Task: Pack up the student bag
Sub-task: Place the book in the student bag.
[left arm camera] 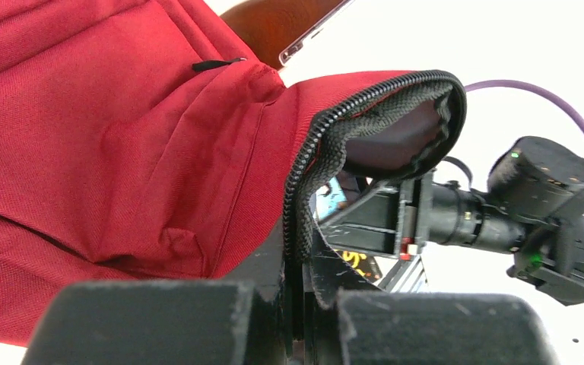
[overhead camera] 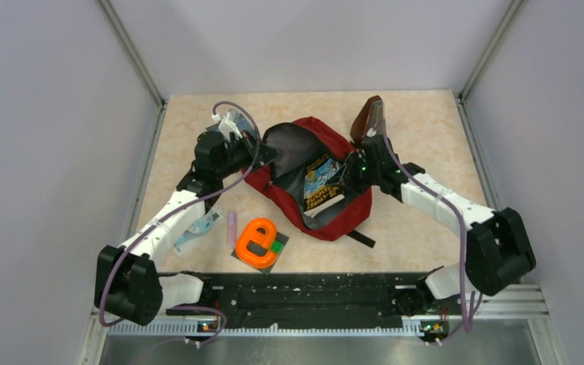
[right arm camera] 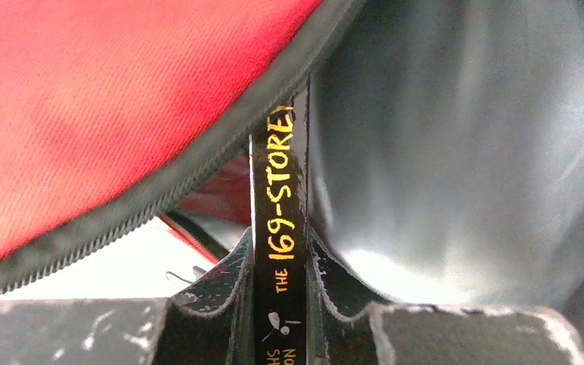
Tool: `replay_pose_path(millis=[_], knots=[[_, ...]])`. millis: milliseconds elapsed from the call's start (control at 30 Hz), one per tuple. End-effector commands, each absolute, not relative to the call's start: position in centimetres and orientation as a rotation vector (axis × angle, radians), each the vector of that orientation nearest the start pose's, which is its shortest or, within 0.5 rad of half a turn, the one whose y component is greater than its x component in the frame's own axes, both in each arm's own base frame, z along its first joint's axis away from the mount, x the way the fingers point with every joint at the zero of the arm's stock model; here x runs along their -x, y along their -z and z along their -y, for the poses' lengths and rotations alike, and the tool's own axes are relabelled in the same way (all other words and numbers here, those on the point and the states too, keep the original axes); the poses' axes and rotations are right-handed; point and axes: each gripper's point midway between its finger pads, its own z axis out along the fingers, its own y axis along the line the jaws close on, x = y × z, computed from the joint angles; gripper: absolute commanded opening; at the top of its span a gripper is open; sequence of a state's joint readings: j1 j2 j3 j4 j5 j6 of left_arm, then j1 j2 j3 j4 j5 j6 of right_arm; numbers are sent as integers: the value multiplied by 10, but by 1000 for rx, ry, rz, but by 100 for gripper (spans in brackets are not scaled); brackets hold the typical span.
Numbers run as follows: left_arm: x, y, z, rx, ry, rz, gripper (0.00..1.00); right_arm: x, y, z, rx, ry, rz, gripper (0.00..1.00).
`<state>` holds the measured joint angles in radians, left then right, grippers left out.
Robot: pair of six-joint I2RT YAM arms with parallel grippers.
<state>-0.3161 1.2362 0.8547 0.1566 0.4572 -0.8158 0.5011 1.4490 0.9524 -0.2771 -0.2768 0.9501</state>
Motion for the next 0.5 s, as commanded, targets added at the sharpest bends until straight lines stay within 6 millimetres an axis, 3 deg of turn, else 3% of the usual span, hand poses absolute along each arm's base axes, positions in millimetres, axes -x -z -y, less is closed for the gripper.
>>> replay_pose_path(millis=[0, 133, 367, 467], knots=[[-333, -301, 223, 15, 1216, -1782, 0, -310, -218, -259, -470, -1154, -2284, 0], [-333, -305, 226, -2, 1232, -1781, 0, -315, -253, -265, -462, -1228, -2199, 0], [-334, -309, 230, -13, 1259, -1788, 0, -320, -261, -290, -398, -1397, -2192, 0], [-335, -307, 229, -9, 1241, -1807, 0, -318, -281, -290, -379, -1412, -2164, 0]])
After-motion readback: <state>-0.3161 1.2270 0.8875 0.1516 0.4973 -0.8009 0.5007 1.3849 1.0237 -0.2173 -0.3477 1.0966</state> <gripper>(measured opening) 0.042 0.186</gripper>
